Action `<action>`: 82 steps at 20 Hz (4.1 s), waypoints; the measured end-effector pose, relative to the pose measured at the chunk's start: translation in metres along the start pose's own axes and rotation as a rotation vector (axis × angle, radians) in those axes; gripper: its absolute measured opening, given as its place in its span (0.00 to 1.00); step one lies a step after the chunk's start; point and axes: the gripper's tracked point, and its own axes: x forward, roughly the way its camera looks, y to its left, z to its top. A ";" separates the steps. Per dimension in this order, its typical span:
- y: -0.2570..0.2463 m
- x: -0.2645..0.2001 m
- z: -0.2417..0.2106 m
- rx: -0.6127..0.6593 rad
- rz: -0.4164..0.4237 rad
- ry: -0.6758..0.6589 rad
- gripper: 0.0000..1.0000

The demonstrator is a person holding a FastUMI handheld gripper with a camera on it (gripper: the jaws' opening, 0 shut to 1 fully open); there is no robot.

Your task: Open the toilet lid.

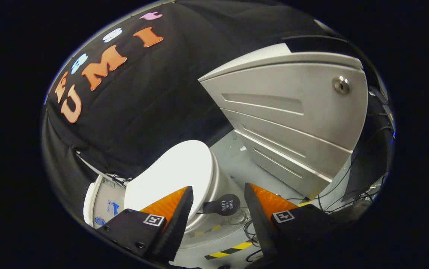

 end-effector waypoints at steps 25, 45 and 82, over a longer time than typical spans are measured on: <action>-0.030 0.006 -0.065 0.208 0.097 0.260 0.41; 0.095 -0.037 0.049 -0.267 0.213 -0.154 0.08; 0.514 -0.220 -0.022 -1.014 0.468 -0.464 0.08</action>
